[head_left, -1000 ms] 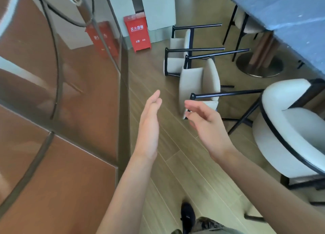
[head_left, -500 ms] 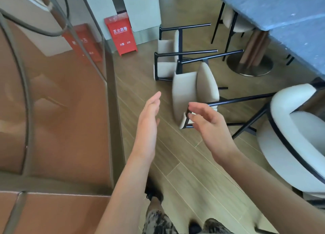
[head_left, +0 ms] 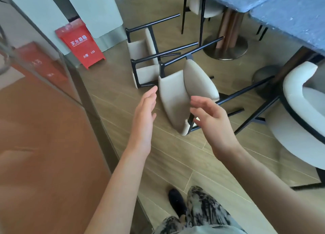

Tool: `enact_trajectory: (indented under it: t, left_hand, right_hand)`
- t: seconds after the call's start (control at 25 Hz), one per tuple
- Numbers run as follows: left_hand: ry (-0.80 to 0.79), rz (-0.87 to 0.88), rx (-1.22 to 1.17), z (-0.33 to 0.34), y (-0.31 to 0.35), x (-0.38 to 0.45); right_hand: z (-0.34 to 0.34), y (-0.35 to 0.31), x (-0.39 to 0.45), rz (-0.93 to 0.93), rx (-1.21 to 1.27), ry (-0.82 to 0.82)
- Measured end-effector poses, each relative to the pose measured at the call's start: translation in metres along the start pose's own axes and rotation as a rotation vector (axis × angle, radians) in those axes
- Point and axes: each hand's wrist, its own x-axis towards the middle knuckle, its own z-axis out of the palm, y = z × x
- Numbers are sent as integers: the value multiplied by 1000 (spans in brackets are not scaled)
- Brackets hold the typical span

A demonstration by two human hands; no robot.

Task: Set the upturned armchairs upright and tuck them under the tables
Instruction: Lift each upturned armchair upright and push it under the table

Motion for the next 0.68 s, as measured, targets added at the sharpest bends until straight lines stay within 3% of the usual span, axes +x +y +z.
enact_trajectory:
  t: [0.28,0.68]
  left_hand:
    - [-146,-61,47,-1,-5,96]
    - [-358,-157,140,46,9,276]
  right_hand:
    - [29,16,73,62,25,158]
    - [52,0,242,122,142,380]
